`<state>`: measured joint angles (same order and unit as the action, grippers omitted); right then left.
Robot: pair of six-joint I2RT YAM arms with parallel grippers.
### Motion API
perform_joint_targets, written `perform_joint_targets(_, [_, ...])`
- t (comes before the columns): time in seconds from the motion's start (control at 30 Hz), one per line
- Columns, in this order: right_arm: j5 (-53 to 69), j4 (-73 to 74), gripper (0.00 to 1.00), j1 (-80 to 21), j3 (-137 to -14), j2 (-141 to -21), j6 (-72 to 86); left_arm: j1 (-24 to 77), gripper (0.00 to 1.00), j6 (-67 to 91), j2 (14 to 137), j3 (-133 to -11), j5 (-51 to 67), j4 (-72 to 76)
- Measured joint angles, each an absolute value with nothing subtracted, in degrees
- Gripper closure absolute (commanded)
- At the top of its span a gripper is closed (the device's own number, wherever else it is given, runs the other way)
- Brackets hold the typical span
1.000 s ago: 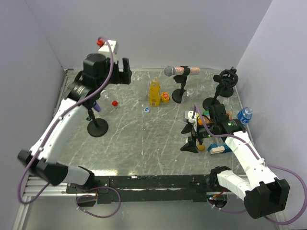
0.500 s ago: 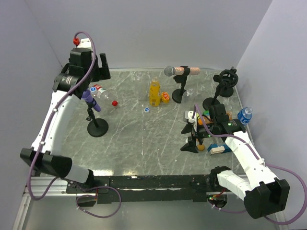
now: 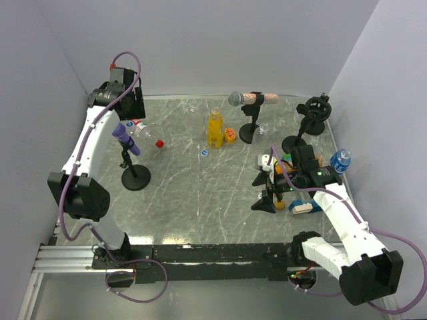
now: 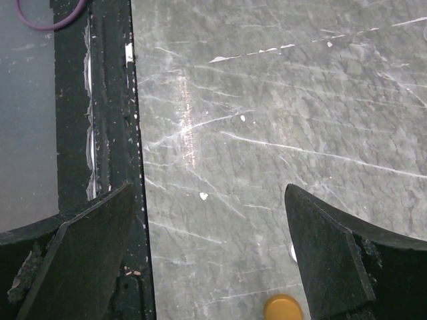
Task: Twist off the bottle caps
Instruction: Pick up the plastic bottle from the center of the board.
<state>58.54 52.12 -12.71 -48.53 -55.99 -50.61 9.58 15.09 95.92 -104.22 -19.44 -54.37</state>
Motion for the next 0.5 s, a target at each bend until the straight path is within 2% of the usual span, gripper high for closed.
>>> perform_joint_targets(0.5, [58.52,52.12,0.01,-12.71,-48.53,-55.96,-50.61,7.68,0.46,13.37,101.93,-106.41,-16.16,-57.12])
